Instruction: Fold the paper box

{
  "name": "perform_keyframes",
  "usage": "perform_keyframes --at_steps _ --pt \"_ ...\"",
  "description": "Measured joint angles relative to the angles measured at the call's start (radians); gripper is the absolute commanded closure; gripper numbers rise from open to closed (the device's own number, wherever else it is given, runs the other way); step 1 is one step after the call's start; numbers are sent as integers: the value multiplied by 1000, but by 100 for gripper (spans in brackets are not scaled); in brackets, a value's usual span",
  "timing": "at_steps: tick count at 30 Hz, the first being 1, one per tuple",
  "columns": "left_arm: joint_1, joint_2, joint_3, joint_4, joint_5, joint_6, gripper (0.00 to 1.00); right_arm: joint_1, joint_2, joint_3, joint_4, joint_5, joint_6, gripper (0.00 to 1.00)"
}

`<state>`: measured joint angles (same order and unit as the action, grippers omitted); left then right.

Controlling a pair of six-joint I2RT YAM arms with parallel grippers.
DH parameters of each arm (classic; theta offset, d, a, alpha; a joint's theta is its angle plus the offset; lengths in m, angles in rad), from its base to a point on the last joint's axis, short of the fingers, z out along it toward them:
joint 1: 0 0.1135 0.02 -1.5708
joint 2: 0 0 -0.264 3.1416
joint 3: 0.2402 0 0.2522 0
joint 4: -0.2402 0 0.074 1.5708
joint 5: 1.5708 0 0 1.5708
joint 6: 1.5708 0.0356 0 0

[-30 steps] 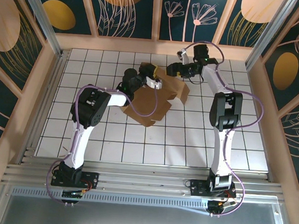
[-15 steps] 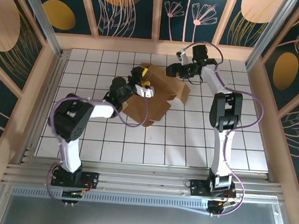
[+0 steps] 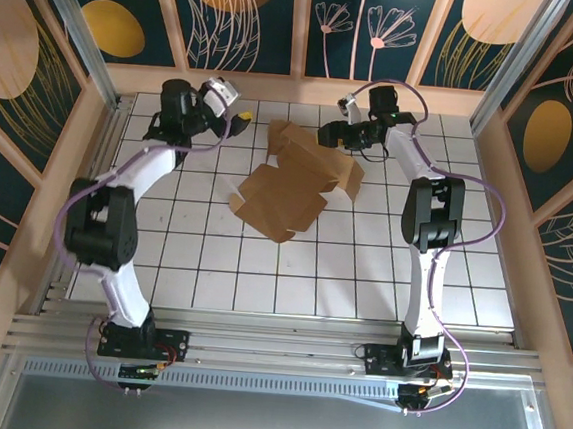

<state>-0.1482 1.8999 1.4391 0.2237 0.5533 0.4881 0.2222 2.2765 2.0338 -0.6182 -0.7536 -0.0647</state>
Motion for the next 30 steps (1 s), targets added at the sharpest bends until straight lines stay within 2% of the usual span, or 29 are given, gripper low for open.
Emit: perform_keyframes --at_steps 3,8,11,15,20,25,30 --pt "6 165 136 -187 73 108 13 0 0 0 0 -1 0 27" --pt "0 308 201 -316 138 234 13 0 0 8 -11 0 -3 27" --pt "0 370 259 -342 178 314 14 0 0 15 -18 1 -5 27" --pt "0 441 362 -335 228 349 17 0 0 21 -27 1 -5 27" --pt "-11 499 458 -301 232 365 18 0 0 21 -36 1 -7 27" --pt "-52 529 510 -344 227 472 20 0 0 21 -37 1 -7 28" --pt "-98 551 523 -392 226 539 27 0 2 21 -40 1 -8 29"
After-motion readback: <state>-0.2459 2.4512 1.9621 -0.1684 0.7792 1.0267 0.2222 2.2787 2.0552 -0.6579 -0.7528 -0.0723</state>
